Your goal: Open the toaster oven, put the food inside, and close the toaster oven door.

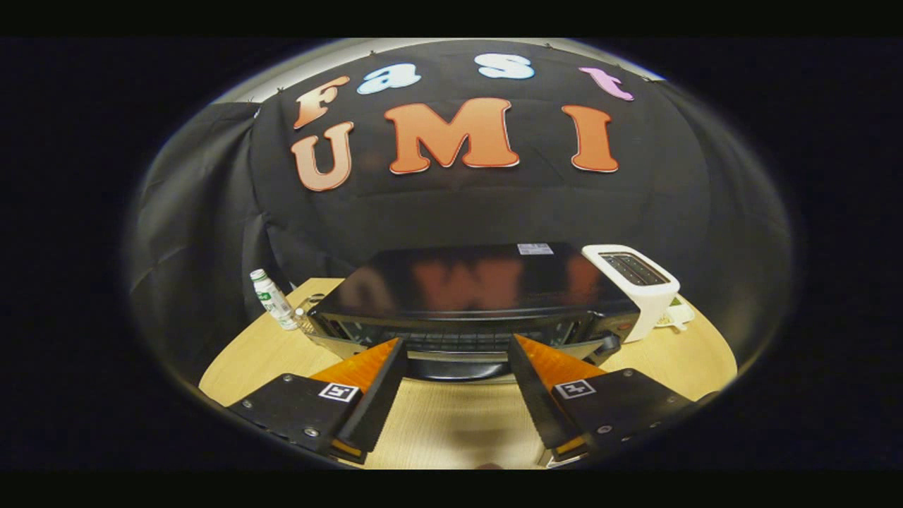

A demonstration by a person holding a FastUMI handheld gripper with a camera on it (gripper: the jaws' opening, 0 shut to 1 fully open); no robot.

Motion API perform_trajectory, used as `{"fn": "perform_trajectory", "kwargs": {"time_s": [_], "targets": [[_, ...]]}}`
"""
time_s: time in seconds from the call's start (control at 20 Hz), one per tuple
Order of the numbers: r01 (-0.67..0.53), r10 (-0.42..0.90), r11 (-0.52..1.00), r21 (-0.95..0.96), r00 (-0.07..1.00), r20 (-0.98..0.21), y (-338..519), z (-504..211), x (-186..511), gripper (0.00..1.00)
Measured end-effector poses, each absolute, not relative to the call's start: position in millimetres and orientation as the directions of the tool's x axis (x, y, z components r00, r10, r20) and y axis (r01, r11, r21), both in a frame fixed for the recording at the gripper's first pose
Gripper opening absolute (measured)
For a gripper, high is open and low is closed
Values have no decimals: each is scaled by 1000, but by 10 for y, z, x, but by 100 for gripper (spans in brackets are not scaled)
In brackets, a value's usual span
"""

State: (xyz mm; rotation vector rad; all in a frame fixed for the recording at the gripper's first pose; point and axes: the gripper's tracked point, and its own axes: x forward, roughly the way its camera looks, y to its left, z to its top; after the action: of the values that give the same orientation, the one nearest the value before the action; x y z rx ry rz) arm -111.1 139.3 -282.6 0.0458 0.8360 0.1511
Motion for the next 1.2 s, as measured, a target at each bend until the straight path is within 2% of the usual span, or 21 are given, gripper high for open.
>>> {"fn": "perform_trajectory", "kwargs": {"time_s": [0.4,0.5,0.65,0.7,0.8,0.95,1.05,1.2], "targets": [[-202,176,976,79,523,-834,1349,-2932,-1912,85],[-211,192,972,105,453,-871,1345,-3039,-2139,85],[-135,280,959,251,279,-918,1476,-3209,-2575,85],[-99,281,959,264,248,-927,1501,-3313,-2636,79],[-62,272,962,265,206,-940,1522,-3382,-2721,74],[-69,250,968,243,134,-959,1575,-3596,-2786,72],[-48,232,973,228,134,-963,1588,-3619,-2734,70],[-82,255,966,247,115,-960,1572,-3555,-2778,69]]}}
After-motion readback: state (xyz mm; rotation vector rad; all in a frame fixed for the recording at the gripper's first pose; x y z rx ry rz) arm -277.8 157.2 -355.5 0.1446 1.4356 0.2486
